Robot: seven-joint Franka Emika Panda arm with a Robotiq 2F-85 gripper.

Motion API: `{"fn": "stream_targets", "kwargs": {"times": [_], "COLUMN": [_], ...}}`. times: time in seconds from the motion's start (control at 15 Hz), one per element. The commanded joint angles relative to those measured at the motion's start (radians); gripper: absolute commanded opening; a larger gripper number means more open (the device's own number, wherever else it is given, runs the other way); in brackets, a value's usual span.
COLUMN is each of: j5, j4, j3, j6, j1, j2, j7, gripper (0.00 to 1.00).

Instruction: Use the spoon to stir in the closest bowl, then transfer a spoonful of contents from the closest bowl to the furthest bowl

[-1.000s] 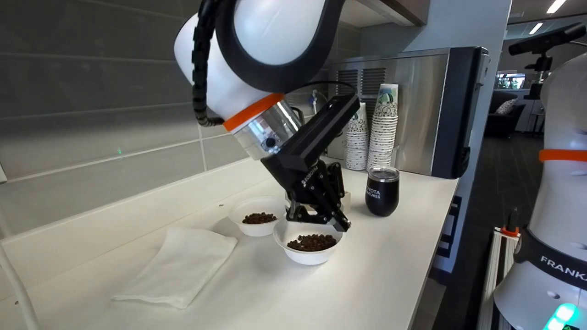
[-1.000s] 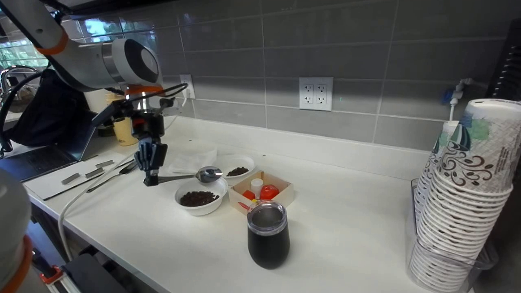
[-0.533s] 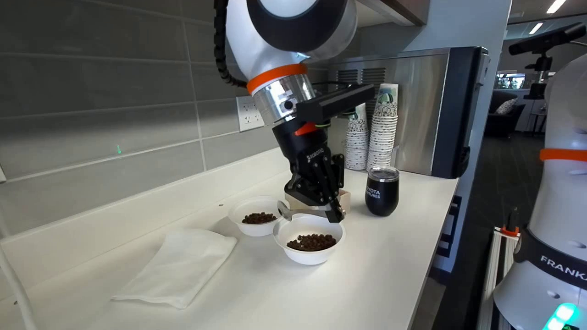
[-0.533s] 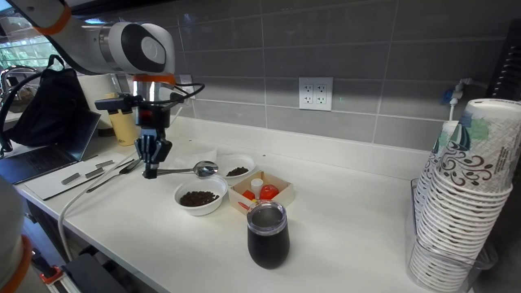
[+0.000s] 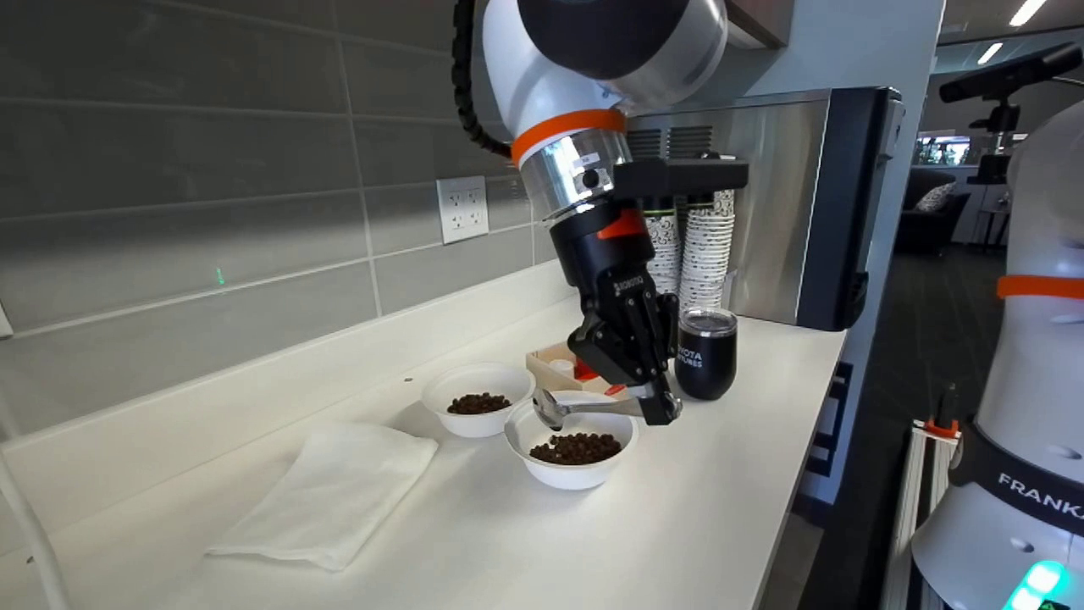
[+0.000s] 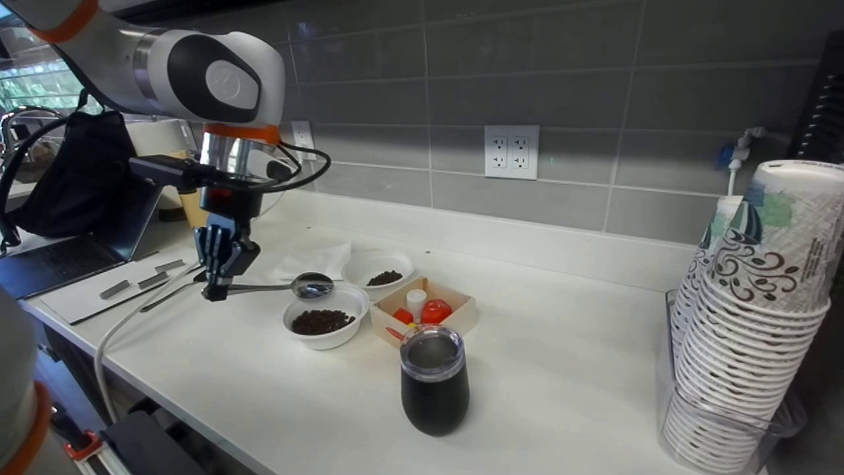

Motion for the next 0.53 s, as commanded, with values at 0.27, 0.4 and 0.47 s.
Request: {"fn": "stream_targets", "kwargs": {"times": [0.27,0.4,0.47], "j5": [0.075,0.077,0.085], "j4": [-0.051,-0.048,-0.046], "j3": [-0.075,-0.087,-0.094], "j6": [0.018,0.035,0.045], "j1": [-0.055,-0.068,-0.073], "j2": [0.018,0.036,0.048], "j7": [-0.178,-0.202,-0.218], "gripper": [0.01,0.01,0.01]}}
